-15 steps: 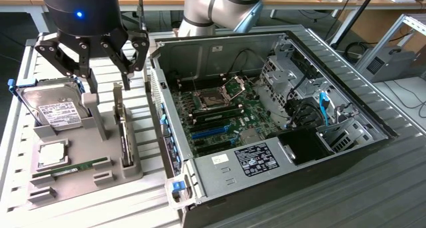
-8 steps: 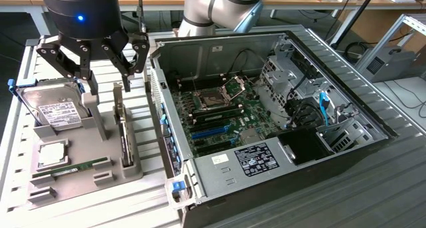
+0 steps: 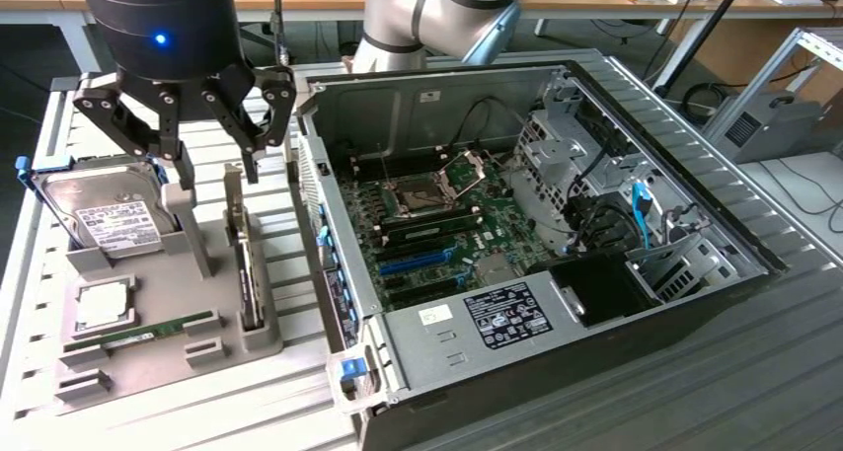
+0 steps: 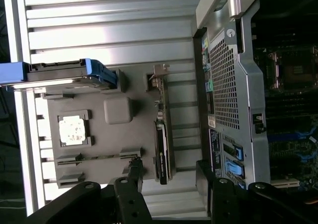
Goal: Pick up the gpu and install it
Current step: 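Pick up the gpu and move the gpu toward the slot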
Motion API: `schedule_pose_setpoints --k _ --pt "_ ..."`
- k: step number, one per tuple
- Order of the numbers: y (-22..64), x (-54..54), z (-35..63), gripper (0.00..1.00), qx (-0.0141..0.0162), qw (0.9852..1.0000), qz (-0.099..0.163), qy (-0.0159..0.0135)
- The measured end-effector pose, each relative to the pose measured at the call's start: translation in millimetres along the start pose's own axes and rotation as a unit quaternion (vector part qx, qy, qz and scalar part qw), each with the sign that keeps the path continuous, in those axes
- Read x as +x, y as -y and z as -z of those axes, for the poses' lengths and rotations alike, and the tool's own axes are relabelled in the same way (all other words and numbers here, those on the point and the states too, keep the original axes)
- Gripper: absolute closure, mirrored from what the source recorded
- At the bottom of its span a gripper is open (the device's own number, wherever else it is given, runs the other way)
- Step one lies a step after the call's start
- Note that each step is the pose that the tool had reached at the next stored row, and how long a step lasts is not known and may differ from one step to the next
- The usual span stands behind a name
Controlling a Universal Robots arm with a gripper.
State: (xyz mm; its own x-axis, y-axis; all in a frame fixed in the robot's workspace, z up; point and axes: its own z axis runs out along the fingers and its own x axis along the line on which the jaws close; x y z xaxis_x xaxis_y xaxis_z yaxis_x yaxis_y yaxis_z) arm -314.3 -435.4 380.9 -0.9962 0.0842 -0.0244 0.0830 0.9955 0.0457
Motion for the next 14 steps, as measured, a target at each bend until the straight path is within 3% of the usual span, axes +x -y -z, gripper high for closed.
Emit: schedule_pose_setpoints --k 8,14 --pt "0.1 0.0 -2.0 0.44 -0.0001 1.0 0.0 0.0001" --pt "0.6 0.3 -12.3 0.44 0.0 1.0 0.0 0.0"
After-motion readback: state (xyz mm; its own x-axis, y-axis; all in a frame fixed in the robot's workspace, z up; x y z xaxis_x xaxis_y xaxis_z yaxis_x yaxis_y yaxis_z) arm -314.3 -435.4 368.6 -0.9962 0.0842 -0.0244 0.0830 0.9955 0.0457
